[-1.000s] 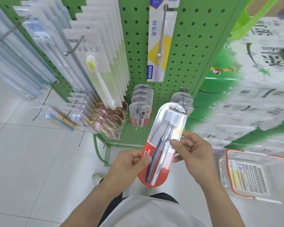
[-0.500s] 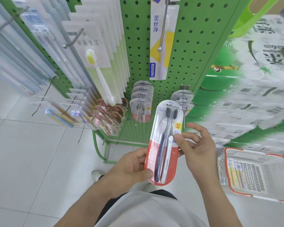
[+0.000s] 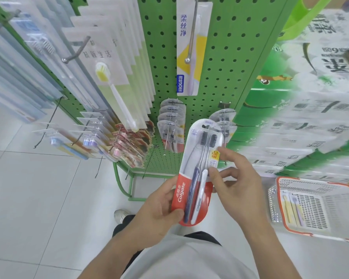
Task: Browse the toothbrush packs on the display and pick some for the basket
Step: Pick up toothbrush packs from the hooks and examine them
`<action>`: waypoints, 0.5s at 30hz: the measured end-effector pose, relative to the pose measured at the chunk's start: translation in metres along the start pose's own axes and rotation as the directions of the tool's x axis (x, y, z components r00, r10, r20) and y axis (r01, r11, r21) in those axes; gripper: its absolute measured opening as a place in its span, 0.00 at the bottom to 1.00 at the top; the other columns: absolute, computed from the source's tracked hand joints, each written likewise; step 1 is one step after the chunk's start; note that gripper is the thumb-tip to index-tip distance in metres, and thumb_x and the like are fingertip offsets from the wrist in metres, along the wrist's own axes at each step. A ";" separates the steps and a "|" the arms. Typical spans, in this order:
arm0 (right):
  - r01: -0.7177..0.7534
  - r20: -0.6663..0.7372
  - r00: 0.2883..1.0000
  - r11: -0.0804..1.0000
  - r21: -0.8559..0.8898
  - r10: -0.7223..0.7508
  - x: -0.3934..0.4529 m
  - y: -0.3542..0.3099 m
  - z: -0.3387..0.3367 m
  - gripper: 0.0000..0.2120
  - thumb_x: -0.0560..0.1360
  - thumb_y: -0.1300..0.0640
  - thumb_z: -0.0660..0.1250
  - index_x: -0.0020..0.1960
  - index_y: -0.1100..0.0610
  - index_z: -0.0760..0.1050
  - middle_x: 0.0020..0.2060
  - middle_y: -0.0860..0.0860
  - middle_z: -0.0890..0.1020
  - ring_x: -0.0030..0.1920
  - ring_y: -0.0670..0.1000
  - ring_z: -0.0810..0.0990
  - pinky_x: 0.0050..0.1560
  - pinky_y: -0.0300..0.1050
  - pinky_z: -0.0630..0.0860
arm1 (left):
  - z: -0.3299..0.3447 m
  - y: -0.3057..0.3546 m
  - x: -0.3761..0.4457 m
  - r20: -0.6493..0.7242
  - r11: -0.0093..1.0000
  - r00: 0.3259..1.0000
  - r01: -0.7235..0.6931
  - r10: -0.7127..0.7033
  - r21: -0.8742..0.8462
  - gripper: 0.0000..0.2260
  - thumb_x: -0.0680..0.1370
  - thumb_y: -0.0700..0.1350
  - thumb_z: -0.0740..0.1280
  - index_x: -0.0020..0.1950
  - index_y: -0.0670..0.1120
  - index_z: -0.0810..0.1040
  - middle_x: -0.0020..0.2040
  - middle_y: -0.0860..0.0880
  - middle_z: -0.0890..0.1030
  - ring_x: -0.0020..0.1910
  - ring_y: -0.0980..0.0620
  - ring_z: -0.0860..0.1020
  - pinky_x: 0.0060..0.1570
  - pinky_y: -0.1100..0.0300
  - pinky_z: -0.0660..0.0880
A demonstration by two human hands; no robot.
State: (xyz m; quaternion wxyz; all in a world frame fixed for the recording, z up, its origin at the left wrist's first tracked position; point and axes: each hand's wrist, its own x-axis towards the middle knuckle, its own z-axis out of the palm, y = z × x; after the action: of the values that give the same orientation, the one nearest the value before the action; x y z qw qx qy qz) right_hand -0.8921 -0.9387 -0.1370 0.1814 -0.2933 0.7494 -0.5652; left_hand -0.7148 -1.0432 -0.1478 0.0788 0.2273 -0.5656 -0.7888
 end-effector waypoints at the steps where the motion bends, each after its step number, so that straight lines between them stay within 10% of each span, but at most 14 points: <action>1: 0.029 0.013 0.999 0.999 -0.026 -0.029 0.000 -0.001 0.001 0.21 0.76 0.59 0.74 0.63 0.40 0.75 0.54 0.40 0.79 0.38 0.49 0.83 0.34 0.44 0.81 | 0.001 0.001 0.000 0.003 1.000 1.000 -0.012 0.012 0.021 0.30 0.77 0.24 0.60 0.77 0.44 0.64 0.66 0.40 0.79 0.65 0.38 0.77 0.66 0.47 0.74; 9: 0.033 0.119 0.992 0.999 0.021 -0.035 -0.001 -0.003 0.011 0.26 0.74 0.63 0.75 0.64 0.39 0.77 0.52 0.39 0.79 0.40 0.48 0.85 0.34 0.35 0.77 | 0.016 0.021 0.010 -0.424 0.968 0.893 -0.044 0.150 0.248 0.12 0.81 0.35 0.66 0.62 0.47 0.78 0.50 0.51 0.87 0.48 0.51 0.85 0.49 0.63 0.79; 15: -0.195 0.405 0.912 0.939 0.282 0.067 -0.005 -0.010 0.019 0.28 0.74 0.42 0.73 0.71 0.42 0.69 0.66 0.38 0.76 0.68 0.42 0.76 0.51 0.40 0.81 | 0.020 0.021 0.011 -0.291 0.671 0.841 -0.110 0.457 0.734 0.19 0.82 0.41 0.66 0.67 0.62 0.76 0.56 0.63 0.81 0.50 0.62 0.81 0.41 0.78 0.71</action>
State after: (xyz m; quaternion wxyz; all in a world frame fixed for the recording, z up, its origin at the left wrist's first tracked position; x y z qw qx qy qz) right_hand -0.8745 -0.9511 -0.1330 0.4094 -0.3153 0.6159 -0.5947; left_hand -0.7362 -1.0378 -0.1258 0.2428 0.3228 -0.8122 -0.4210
